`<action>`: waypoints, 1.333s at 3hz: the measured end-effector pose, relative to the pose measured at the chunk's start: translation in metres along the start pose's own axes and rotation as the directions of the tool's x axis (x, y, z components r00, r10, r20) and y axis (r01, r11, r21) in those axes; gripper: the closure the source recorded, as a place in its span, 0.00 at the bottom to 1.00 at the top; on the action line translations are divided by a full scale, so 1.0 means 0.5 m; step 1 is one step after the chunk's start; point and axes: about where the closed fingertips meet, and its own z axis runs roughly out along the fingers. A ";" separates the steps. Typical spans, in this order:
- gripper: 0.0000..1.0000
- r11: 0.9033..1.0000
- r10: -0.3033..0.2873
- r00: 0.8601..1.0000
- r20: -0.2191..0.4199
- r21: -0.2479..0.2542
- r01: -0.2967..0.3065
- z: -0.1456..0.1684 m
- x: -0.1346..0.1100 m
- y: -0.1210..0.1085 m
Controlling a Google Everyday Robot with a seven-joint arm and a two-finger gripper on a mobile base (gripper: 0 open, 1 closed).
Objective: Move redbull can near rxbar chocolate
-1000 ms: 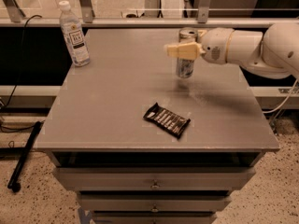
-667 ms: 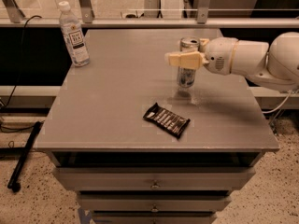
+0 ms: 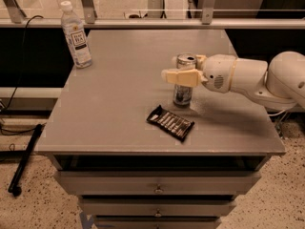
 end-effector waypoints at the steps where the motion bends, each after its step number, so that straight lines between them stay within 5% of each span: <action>1: 0.58 0.998 -0.026 1.000 0.006 -0.060 0.027 0.016 0.016 0.030; 3: 0.12 0.995 -0.039 0.999 0.015 -0.087 0.041 0.021 0.017 0.046; 4: 0.00 0.995 -0.039 0.999 0.015 -0.087 0.041 0.021 0.017 0.046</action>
Offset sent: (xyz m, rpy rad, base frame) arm -0.0262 0.0236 -0.0167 0.0140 -0.0583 0.1310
